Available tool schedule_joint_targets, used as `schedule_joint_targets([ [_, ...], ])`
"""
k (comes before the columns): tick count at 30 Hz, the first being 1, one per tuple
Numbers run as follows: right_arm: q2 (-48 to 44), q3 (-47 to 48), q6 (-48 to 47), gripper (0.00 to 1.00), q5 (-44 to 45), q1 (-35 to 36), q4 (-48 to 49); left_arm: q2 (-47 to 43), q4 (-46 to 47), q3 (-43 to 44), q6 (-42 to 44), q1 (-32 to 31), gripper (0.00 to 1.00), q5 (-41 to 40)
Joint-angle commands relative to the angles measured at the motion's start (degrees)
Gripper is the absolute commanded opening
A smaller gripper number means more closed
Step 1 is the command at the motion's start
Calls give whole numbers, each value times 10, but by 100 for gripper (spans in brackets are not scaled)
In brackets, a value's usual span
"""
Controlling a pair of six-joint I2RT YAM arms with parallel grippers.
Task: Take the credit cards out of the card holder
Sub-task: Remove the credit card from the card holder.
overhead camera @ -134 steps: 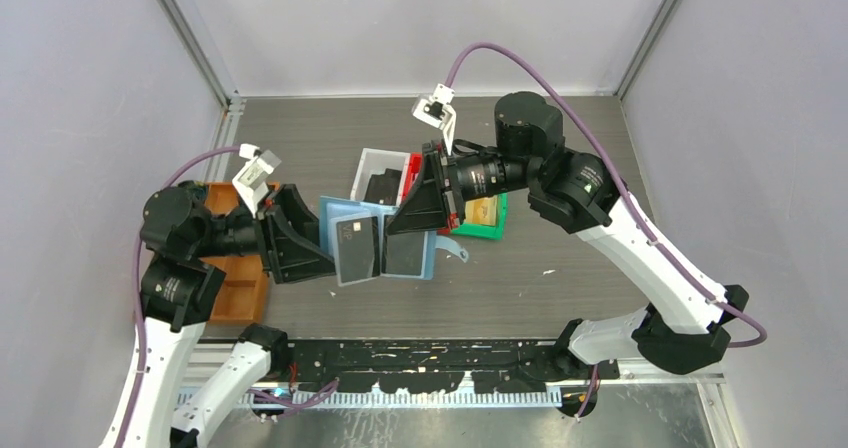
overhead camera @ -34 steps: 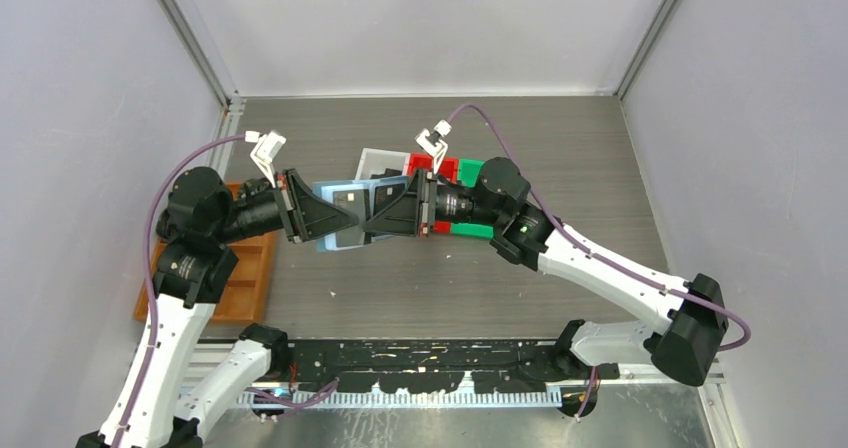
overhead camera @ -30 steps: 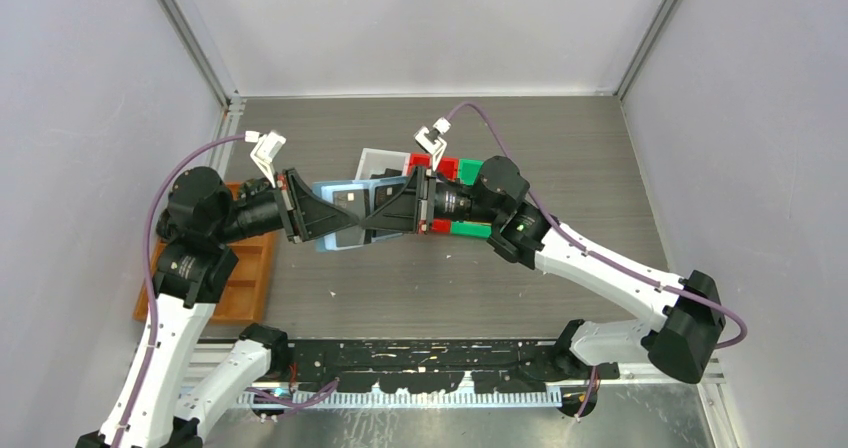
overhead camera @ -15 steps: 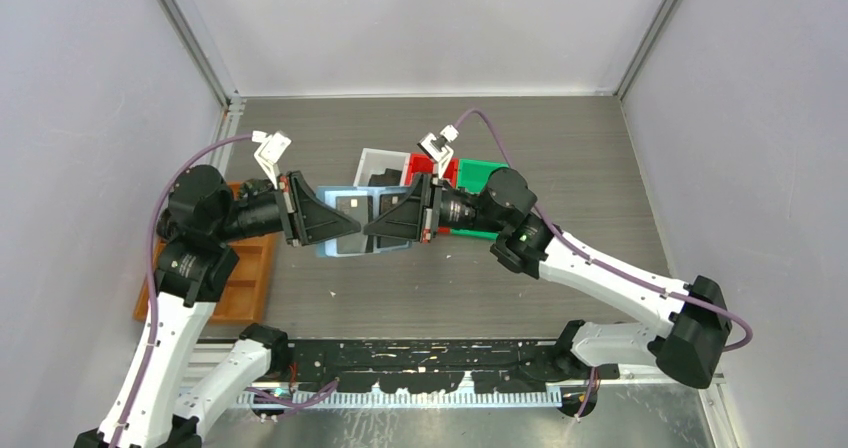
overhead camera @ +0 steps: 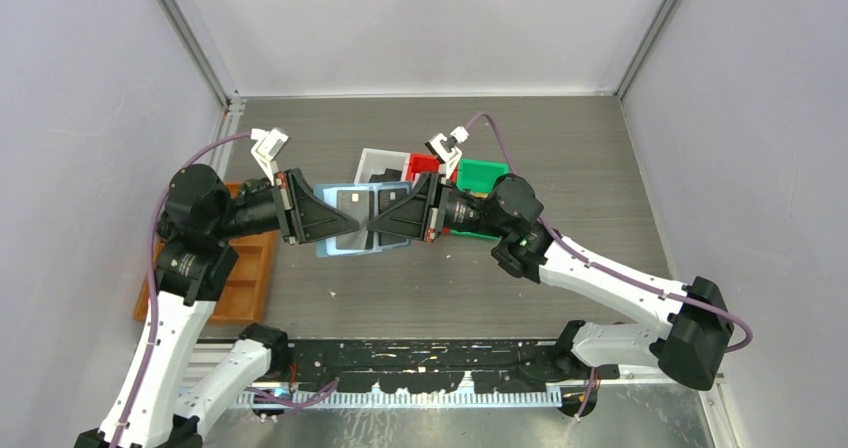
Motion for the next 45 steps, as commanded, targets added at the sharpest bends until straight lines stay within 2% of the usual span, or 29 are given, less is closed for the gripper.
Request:
schedule_joint_targets([
  [1,0,4,10,6,18,-2,56,-8,37,24,-14,-1,15,26],
  [7,-38,-54,2,5,51,-2,56,-5,34,34,-15,-1,7,31],
  [17,-60,-85,6,4,64,-2,69,1,41,43,-20,-1,3,29],
  [19,-55,-82,17,9,68,-2,85,2,41,43,-20,-1,2,28],
  [21,-42,-71,28,23,67,-2,101,3,42,43,-20,-1,2,26],
  [26,4,-39,80,33,59,-2,180,4,41,40,-12,-1,0,24],
  [30,28,-30,110,27,64,-2,210,4,46,33,-2,-1,0,26],
  [34,17,-47,111,13,60,-5,217,3,42,29,8,-1,0,24],
  [38,-44,-89,89,5,50,-35,164,3,30,33,27,-1,0,24],
  [40,-104,-115,72,2,47,-69,99,1,29,31,30,-2,0,25],
  [42,-160,-129,41,1,42,-98,13,2,29,30,34,-1,0,27],
  [45,-225,-110,-44,0,58,-138,-173,5,29,34,35,-1,0,30],
])
